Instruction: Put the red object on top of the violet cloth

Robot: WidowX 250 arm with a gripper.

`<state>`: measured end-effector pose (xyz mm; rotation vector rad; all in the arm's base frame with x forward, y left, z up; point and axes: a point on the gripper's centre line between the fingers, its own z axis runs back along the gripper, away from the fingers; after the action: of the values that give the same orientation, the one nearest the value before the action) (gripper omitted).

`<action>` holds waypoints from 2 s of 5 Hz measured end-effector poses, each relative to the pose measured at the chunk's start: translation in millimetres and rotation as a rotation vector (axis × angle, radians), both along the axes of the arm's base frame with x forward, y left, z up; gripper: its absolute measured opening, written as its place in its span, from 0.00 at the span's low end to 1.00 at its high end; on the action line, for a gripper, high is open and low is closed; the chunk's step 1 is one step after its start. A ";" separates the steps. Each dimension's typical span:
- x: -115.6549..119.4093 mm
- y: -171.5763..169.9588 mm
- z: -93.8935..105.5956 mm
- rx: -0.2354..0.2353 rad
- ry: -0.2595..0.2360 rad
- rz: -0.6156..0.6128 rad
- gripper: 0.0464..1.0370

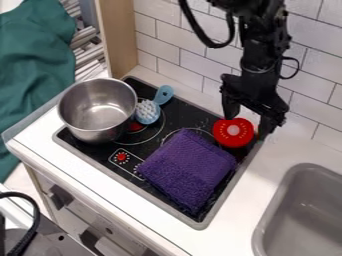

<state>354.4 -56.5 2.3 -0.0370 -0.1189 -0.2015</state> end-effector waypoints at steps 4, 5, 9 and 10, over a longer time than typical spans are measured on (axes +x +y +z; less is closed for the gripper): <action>17.1 5.3 -24.4 0.027 0.071 0.002 0.96; 16.8 7.0 -38.6 0.032 0.115 0.014 0.96; 15.4 25.9 -42.4 -0.010 0.124 0.036 0.52; 10.8 27.6 -40.0 -0.018 0.123 0.020 0.52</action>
<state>365.2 -29.0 -37.8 -0.0663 0.0016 -0.1779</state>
